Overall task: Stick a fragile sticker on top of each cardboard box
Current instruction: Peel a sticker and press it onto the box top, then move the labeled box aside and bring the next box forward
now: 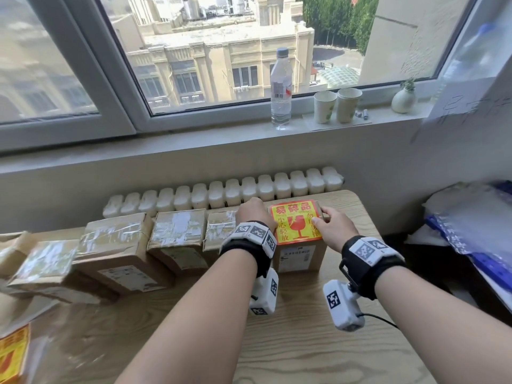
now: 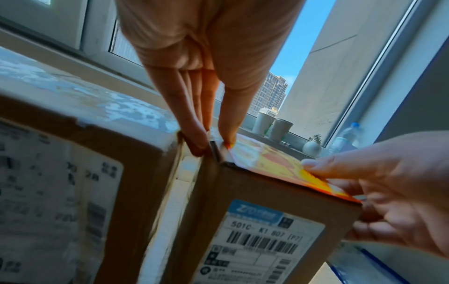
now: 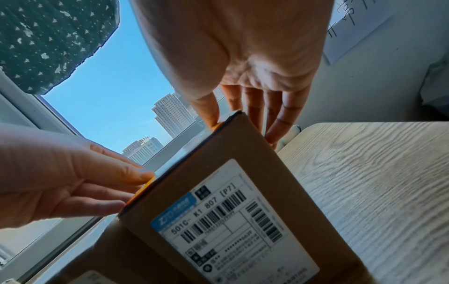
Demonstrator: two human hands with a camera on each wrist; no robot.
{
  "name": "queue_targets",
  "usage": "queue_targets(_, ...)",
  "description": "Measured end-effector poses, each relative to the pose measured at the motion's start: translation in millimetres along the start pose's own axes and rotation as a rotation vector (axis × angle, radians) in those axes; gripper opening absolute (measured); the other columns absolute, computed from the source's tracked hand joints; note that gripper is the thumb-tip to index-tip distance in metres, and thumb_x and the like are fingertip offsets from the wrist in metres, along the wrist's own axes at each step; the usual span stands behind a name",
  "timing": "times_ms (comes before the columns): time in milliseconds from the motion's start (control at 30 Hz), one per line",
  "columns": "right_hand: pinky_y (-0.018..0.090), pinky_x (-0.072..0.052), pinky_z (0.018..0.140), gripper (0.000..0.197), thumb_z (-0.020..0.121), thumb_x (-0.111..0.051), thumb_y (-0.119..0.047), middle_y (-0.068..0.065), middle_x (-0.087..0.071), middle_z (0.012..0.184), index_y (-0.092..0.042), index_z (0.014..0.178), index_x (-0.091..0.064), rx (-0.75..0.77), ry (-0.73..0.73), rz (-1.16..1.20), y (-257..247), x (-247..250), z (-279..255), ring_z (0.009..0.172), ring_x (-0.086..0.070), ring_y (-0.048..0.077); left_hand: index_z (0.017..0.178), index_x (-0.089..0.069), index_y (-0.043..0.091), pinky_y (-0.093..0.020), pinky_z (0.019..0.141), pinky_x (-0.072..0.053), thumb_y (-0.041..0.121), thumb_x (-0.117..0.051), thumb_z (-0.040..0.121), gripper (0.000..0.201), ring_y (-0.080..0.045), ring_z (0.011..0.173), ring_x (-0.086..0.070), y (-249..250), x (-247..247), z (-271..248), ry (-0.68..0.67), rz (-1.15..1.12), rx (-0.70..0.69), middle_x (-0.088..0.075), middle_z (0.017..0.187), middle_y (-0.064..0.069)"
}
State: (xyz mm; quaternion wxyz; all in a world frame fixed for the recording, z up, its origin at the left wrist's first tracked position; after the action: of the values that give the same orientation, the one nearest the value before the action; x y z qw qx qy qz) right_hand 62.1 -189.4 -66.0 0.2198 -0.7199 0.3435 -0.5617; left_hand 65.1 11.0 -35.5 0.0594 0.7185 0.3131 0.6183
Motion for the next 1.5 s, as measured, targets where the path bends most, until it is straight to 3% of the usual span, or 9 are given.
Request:
queue_targets(133, 0.036, -0.044, 0.096, 0.043, 0.095, -0.053, -0.029, 0.008, -0.058, 0.131, -0.014, 0.135, -0.049, -0.005, 0.02, -0.061, -6, 1, 0, 0.116, -0.055, 0.026, 0.089, -0.074, 0.014, -0.028, 0.073, -0.055, 0.023, -0.071, 0.081, 0.012, -0.021, 0.087, -0.068, -9, 20, 3, 0.054, -0.046, -0.009, -0.072, 0.094, -0.004)
queue_targets(267, 0.034, -0.044, 0.096, 0.031, 0.093, -0.051, -0.019, 0.006, -0.061, 0.122, -0.015, 0.123, -0.059, 0.214, 0.316, -0.042, -50, 27, -16, 0.112, -0.055, 0.023, 0.091, -0.076, 0.022, -0.026, 0.074, -0.052, 0.016, -0.061, 0.086, 0.018, -0.022, 0.093, -0.067, -51, 50, 7, 0.113, -0.144, 0.103, -0.073, 0.102, -0.001)
queue_targets(433, 0.035, -0.057, 0.078, 0.02, 0.091, -0.052, -0.014, -0.002, -0.069, 0.091, -0.017, 0.103, -0.069, 0.342, 0.126, 0.055, -102, -14, -34, 0.083, -0.067, 0.015, 0.088, -0.077, 0.017, -0.026, 0.068, -0.048, 0.01, -0.054, 0.084, 0.025, -0.023, 0.079, -0.062, -86, 70, 4, 0.118, -0.12, 0.158, -0.073, 0.095, -0.004)
queue_targets(600, 0.025, -0.052, 0.081, 0.024, 0.091, -0.053, -0.017, -0.003, -0.069, 0.103, -0.019, 0.111, -0.066, 0.336, -0.011, -0.06, -116, -64, -45, 0.092, -0.065, 0.014, 0.095, -0.073, 0.017, -0.028, 0.065, -0.05, 0.015, -0.054, 0.083, 0.023, -0.022, 0.078, -0.062, -87, 71, -6, 0.097, 0.002, 0.12, -0.072, 0.095, -0.003)
queue_targets(967, 0.022, -0.037, 0.051, 0.045, 0.088, -0.055, -0.018, 0.004, -0.062, 0.104, -0.021, 0.132, -0.049, 0.253, -0.084, -0.156, -112, -103, -58, 0.057, -0.047, 0.009, 0.111, -0.066, 0.015, -0.031, 0.079, -0.047, 0.012, -0.053, 0.09, 0.025, -0.024, 0.105, -0.062, -94, 69, -16, 0.031, -0.007, 0.07, -0.066, 0.115, -0.006)
queue_targets(1067, 0.031, -0.051, 0.068, 0.047, 0.087, -0.057, -0.019, 0.003, -0.058, 0.126, -0.025, 0.133, -0.048, 0.241, -0.081, -0.143, -109, -105, -62, 0.078, -0.056, 0.019, 0.113, -0.063, 0.017, -0.031, 0.079, -0.047, 0.012, -0.054, 0.09, 0.026, -0.025, 0.106, -0.061, -103, 67, -20, -0.009, -0.089, 0.092, -0.064, 0.118, -0.006)
queue_targets(1167, 0.043, -0.047, 0.096, 0.049, 0.086, -0.059, -0.016, 0.0, -0.052, 0.136, -0.024, 0.133, -0.048, 0.228, -0.063, -0.171, -105, -105, -69, 0.107, -0.056, 0.027, 0.115, -0.058, 0.017, -0.032, 0.078, -0.048, 0.01, -0.055, 0.088, 0.028, -0.026, 0.104, -0.061, -108, 64, -26, -0.051, -0.123, 0.089, -0.064, 0.116, -0.006)
queue_targets(1333, 0.041, -0.049, 0.095, 0.057, 0.085, -0.061, -0.015, 0.003, -0.054, 0.132, -0.026, 0.137, -0.042, 0.141, -0.027, -0.13, -92, -104, -82, 0.11, -0.055, 0.029, 0.125, -0.05, 0.016, -0.031, 0.078, -0.048, 0.007, -0.055, 0.086, 0.041, -0.026, 0.104, -0.06, -116, 61, -34, -0.099, -0.111, 0.058, -0.063, 0.114, -0.007)
queue_targets(1500, 0.032, -0.044, 0.095, 0.059, 0.087, -0.056, -0.012, 0.01, -0.055, 0.131, -0.026, 0.141, -0.038, 0.046, -0.002, -0.077, -76, -104, -95, 0.121, -0.05, 0.027, 0.112, -0.065, 0.012, -0.029, 0.075, -0.05, 0.008, -0.059, 0.085, 0.028, -0.023, 0.088, -0.06, -134, 56, -41, -0.132, -0.158, 0.072, -0.068, 0.109, -0.007)
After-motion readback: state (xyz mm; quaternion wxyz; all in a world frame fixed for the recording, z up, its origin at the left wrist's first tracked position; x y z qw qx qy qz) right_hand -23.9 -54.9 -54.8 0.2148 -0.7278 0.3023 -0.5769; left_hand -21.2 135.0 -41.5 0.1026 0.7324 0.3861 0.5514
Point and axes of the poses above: each hand's wrist, its own z-axis towards the middle knuckle, its own x-axis out of the back of the hand, y = z × x, the point moved 9 cm from there along z, towards the middle knuckle
